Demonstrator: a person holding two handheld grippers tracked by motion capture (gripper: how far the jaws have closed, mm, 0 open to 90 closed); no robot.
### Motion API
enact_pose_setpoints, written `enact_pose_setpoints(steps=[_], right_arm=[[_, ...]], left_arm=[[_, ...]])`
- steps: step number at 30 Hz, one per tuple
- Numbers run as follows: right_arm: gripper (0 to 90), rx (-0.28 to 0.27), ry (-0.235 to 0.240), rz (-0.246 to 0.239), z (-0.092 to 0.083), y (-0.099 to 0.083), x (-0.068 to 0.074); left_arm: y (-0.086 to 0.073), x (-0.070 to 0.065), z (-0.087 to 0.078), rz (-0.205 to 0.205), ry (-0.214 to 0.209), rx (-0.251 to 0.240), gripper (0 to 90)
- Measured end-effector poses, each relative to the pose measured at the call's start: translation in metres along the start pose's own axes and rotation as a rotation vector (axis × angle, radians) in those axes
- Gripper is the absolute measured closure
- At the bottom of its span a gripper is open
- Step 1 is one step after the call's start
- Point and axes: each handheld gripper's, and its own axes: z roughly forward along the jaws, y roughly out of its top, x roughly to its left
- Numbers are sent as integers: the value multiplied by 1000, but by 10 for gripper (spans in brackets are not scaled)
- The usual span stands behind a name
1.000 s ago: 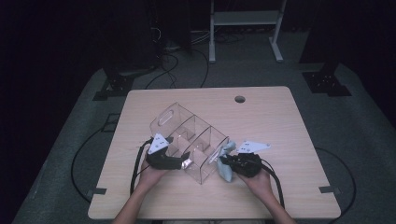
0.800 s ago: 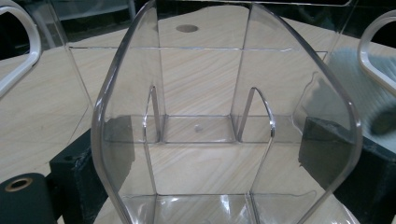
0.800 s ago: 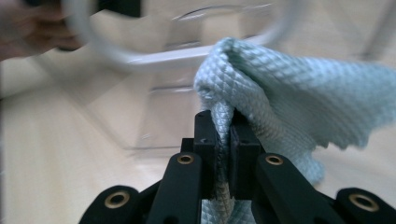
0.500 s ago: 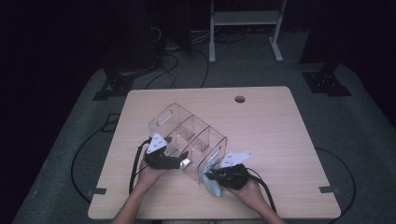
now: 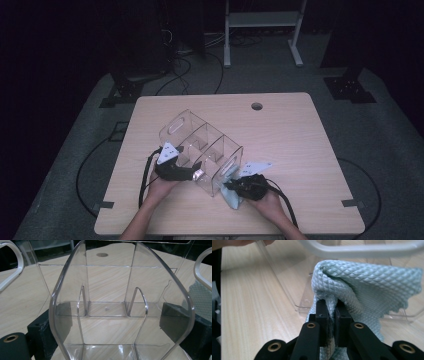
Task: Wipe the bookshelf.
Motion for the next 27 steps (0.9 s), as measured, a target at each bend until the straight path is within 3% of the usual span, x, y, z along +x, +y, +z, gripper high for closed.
enact_pose_setpoints(steps=[2,6,8,11,15,17,24,27], right_arm=[[835,-7,-10,-5,-3,3,-2],[834,-39,-57,69,-8,0,-23],[834,-46,-72,92,-9,-1,-27],[834,-42,-64,60,-6,0,-17],[834,-25,-7,5,-1,3,7],[834,-20,-14,-19,-1,6,11],[834,-59,-81,51,-10,5,-17],[834,-61,-75,50,-9,4,-12]], left_arm=[[0,0,-1,0,-1,4,67],[0,0,1,-4,4,-2,67],[0,0,1,-3,7,-4,66],[0,0,1,-3,12,-3,66],[0,1,0,-5,13,-4,67],[0,1,0,-5,11,-3,67],[0,1,1,-8,14,-3,66],[0,0,1,-7,19,-4,66]])
